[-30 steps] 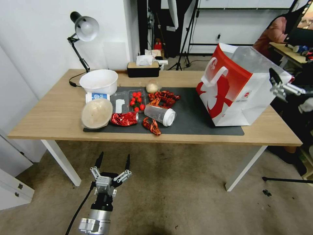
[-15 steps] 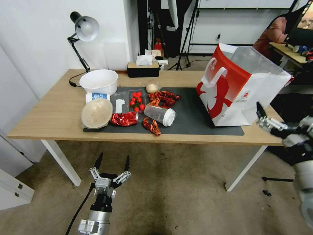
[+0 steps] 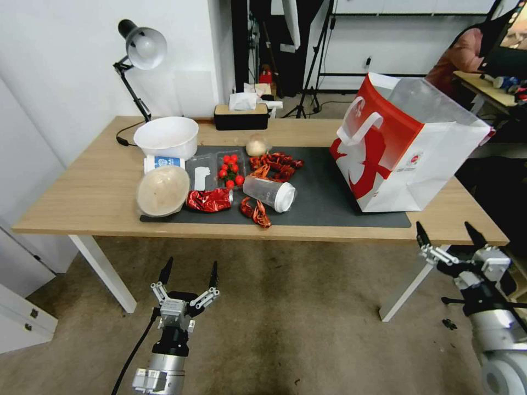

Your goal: Pick up the food delivery bag from the floor and place it on the table.

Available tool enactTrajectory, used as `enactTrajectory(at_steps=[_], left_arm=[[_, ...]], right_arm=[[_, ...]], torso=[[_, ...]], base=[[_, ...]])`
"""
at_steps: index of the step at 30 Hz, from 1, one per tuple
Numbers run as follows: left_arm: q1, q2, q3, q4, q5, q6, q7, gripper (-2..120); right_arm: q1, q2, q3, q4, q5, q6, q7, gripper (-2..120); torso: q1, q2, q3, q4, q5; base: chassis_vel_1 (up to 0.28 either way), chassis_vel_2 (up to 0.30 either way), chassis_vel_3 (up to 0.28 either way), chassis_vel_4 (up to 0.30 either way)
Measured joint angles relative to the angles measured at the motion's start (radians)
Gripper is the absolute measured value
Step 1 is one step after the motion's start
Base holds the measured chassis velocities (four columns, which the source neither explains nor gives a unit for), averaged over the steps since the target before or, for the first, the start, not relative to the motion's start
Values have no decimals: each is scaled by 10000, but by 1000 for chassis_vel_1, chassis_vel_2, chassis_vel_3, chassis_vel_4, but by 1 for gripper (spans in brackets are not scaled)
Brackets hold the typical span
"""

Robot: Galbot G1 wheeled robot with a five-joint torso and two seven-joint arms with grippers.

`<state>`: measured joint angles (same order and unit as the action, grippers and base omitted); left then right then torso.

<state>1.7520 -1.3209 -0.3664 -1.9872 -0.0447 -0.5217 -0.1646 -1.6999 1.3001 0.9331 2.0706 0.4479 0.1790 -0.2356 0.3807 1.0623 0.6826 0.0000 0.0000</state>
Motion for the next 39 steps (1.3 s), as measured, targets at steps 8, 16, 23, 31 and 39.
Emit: enactTrajectory(at_steps=[8, 16, 23, 31, 39], left_arm=[[-39, -25, 0, 65, 19, 23, 0, 100], [-152, -24, -38, 168, 26, 28, -38, 100], [-282, 0, -30, 243, 10, 29, -69, 100], [-387, 13, -34, 373, 5, 43, -177, 100], [-487, 13, -20, 442, 24, 70, -242, 100]], right_arm=[[-6, 205, -142, -143, -300, 212, -123, 100], [118, 652, -395, -164, -524, 218, 183, 100], [223, 740, -410, -213, -556, 227, 306, 100], [295, 941, -482, -323, -699, 215, 441, 100], [293, 1059, -482, -434, -747, 299, 438, 100]], torso=[[0, 0, 0, 0, -1], [0, 0, 0, 0, 0], [0, 0, 0, 0, -1], [0, 0, 0, -1, 0], [0, 0, 0, 0, 0]], base=[[0, 0, 0, 0], [0, 0, 0, 0], [0, 0, 0, 0], [0, 0, 0, 0], [0, 0, 0, 0]])
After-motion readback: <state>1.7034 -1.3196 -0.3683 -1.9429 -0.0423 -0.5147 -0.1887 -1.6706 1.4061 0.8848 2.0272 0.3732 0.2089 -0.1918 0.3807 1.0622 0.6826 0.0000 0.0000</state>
